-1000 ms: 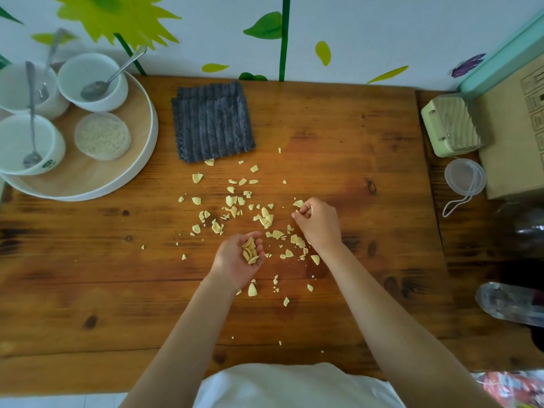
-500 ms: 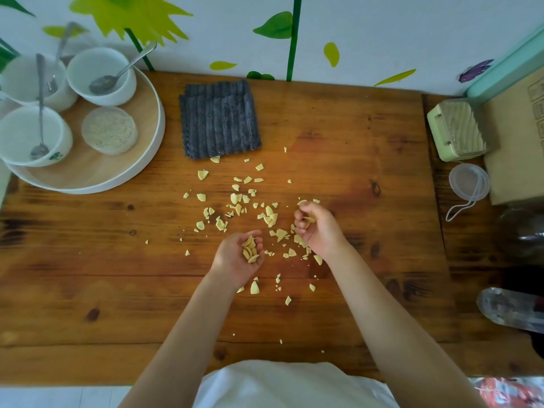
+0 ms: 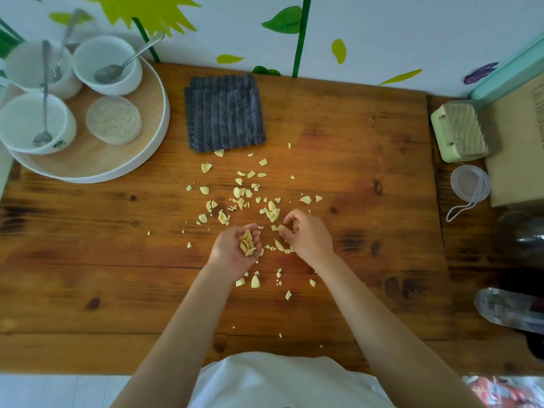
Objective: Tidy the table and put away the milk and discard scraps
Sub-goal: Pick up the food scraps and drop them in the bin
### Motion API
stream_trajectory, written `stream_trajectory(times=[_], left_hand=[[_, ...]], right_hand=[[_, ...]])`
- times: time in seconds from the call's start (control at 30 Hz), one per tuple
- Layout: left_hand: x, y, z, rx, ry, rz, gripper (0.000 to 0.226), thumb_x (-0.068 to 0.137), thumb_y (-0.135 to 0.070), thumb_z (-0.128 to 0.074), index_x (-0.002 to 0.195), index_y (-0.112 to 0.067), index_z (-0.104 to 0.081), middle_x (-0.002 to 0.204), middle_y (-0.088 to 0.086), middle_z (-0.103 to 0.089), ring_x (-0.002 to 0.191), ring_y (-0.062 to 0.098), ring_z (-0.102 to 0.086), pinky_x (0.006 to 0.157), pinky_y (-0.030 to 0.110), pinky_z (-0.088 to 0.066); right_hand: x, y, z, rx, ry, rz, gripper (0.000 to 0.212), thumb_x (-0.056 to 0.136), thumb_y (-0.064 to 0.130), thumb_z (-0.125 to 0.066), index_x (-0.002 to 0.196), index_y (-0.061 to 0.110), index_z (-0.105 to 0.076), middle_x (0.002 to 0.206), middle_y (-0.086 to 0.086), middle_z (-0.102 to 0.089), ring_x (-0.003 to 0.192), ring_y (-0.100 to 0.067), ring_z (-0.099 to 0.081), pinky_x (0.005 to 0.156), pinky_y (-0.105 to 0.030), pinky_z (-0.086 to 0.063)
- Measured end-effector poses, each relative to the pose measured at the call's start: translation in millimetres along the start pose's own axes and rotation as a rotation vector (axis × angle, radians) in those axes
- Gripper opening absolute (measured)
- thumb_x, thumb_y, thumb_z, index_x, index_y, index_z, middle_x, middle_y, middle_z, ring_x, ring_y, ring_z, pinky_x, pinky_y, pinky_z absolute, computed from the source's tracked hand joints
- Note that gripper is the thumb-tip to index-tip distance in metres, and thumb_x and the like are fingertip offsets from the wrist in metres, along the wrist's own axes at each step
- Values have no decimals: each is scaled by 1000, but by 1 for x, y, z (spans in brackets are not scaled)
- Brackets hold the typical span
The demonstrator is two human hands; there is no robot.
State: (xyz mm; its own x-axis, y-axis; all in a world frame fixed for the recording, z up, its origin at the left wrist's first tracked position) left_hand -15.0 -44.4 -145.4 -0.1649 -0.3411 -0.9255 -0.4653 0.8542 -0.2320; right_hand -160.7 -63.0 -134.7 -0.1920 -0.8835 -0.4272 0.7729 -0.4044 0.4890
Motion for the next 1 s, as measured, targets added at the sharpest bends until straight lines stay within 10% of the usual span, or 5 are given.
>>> stream_trajectory(times=[0.17,0.4,0.5,0.8,1.0], left_hand=[[-10,-2,5,-37,14,-23,30,96,-9,-30,88,-3,-59,73,5,-51,66,13,-48,63,23,-42],[-21,-13,34,-136,-8,-92,28,96,-9,-31,92,-3,-59,75,5,-51,67,12,-49,64,23,-43],[-28,-13,44,-191,-16,-105,28,96,-8,-32,91,-3,-59,76,5,-51,67,12,-49,64,22,-43],[-42,-11,79,-271,-72,-142,28,96,-9,-33,89,-3,-59,76,5,-51,68,13,-49,64,24,-44],[-48,-10,91,-292,-87,-152,31,97,-10,-30,89,-3,-60,76,5,-51,68,13,-49,63,24,-44]], right_hand=[[-5,12,-4,-15,11,11,9,87,26,-59,89,17,-60,62,10,-51,56,-10,-48,48,-22,-33],[-25,16,-14,1181,304,-277,28,90,6,-31,65,11,-42,63,-3,-45,48,-10,-36,43,-19,-29],[-30,25,-17,1319,361,-277,34,96,16,-35,64,11,-43,60,-1,-50,48,-9,-40,43,-18,-30],[-11,51,-28,66,153,102,7,92,20,-52,96,15,-53,67,7,-53,62,-13,-54,56,-28,-43],[-13,59,-37,-223,59,147,10,95,21,-48,101,13,-50,69,5,-50,65,-16,-50,45,-24,-26]])
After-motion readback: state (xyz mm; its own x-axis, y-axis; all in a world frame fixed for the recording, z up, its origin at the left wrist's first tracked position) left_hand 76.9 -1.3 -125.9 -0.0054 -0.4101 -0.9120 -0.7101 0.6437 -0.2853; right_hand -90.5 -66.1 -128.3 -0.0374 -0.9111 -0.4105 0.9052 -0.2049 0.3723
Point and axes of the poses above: each hand's wrist, its own x-axis towards the middle knuckle, its own z-axis out of the back of the hand, y = z × x, the point moved 8 cm from there along x, towards the middle knuckle
